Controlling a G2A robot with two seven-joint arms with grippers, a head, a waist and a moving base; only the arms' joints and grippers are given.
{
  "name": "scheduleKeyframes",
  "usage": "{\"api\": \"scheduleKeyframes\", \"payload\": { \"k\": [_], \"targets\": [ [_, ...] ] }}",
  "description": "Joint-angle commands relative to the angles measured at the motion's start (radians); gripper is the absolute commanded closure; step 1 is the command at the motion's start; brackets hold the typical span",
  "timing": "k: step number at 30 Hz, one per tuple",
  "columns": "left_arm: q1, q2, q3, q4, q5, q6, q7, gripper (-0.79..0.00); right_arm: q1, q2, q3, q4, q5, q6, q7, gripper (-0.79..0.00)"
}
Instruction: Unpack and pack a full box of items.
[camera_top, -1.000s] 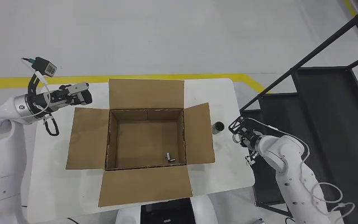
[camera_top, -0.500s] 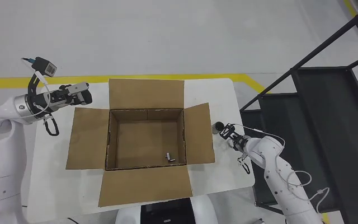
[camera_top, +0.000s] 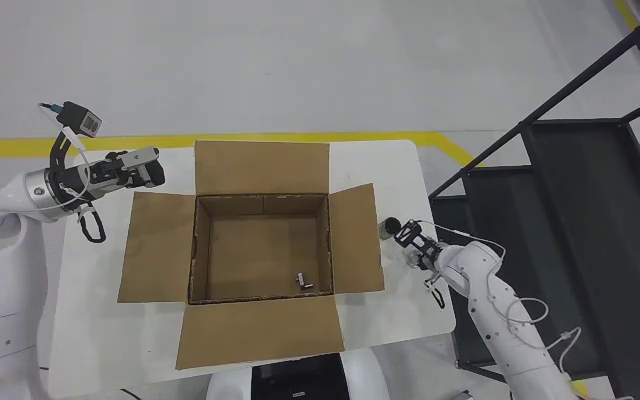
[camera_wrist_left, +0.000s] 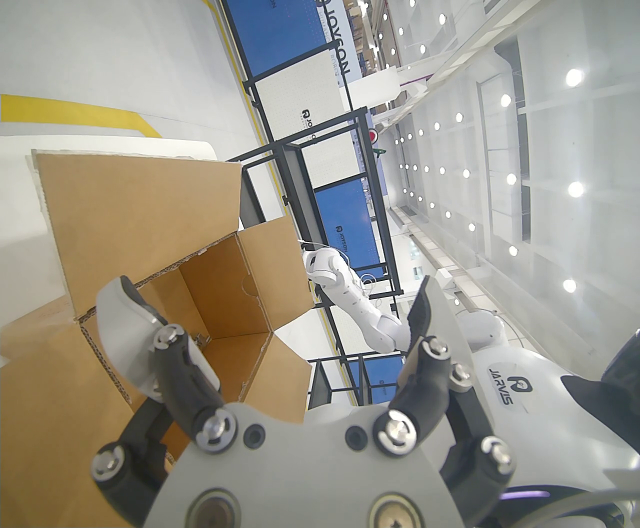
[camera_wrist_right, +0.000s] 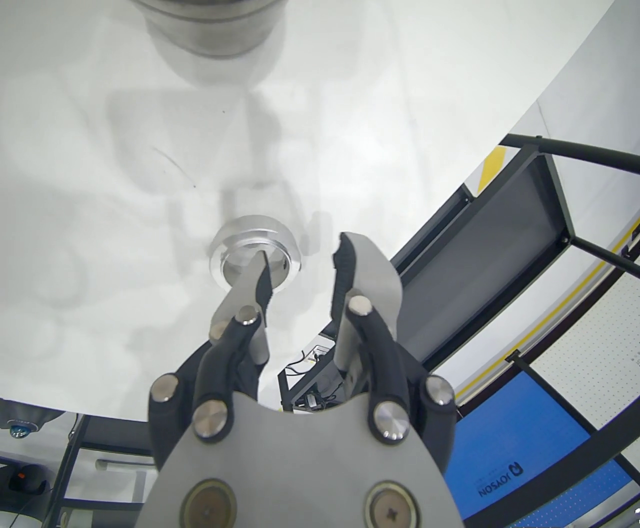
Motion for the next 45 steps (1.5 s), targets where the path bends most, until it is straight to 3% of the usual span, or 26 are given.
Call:
{"api": "scheduleKeyframes", "payload": {
  "k": [1, 10, 15, 19, 26, 32, 34, 45],
  "targets": [
    [0.000, 0.000, 0.000, 0.000, 0.000, 0.000, 0.000, -0.785, 0.000, 0.002, 0.010, -0.011, 0.004, -0.007, 0.002, -0.785],
    [0.000, 0.000, 0.000, 0.000, 0.000, 0.000, 0.000, -0.785, -0.090, 0.021, 0.166, -0.262, 0.095, -0.029, 0.041, -0.785],
    [0.000, 0.000, 0.000, 0.000, 0.000, 0.000, 0.000, -0.785, -0.123, 0.020, 0.237, -0.430, 0.282, 0.001, 0.053, -0.785],
    [0.000, 0.000, 0.000, 0.000, 0.000, 0.000, 0.000, -0.785, -0.118, 0.021, 0.252, -0.546, 0.430, -0.029, 0.063, -0.785],
    [0.000, 0.000, 0.000, 0.000, 0.000, 0.000, 0.000, -0.785, -0.092, 0.023, 0.240, -0.659, 0.557, -0.034, 0.046, -0.785],
    [0.000, 0.000, 0.000, 0.000, 0.000, 0.000, 0.000, -0.785, -0.056, 0.030, 0.133, -0.716, 0.604, -0.124, 0.108, -0.785],
    [0.000, 0.000, 0.000, 0.000, 0.000, 0.000, 0.000, -0.785, -0.039, 0.030, 0.075, -0.725, 0.579, -0.092, 0.152, -0.785],
    [0.000, 0.000, 0.000, 0.000, 0.000, 0.000, 0.000, -0.785, 0.114, 0.013, -0.312, -0.698, 0.311, -0.096, 0.288, -0.785]
  ]
}}
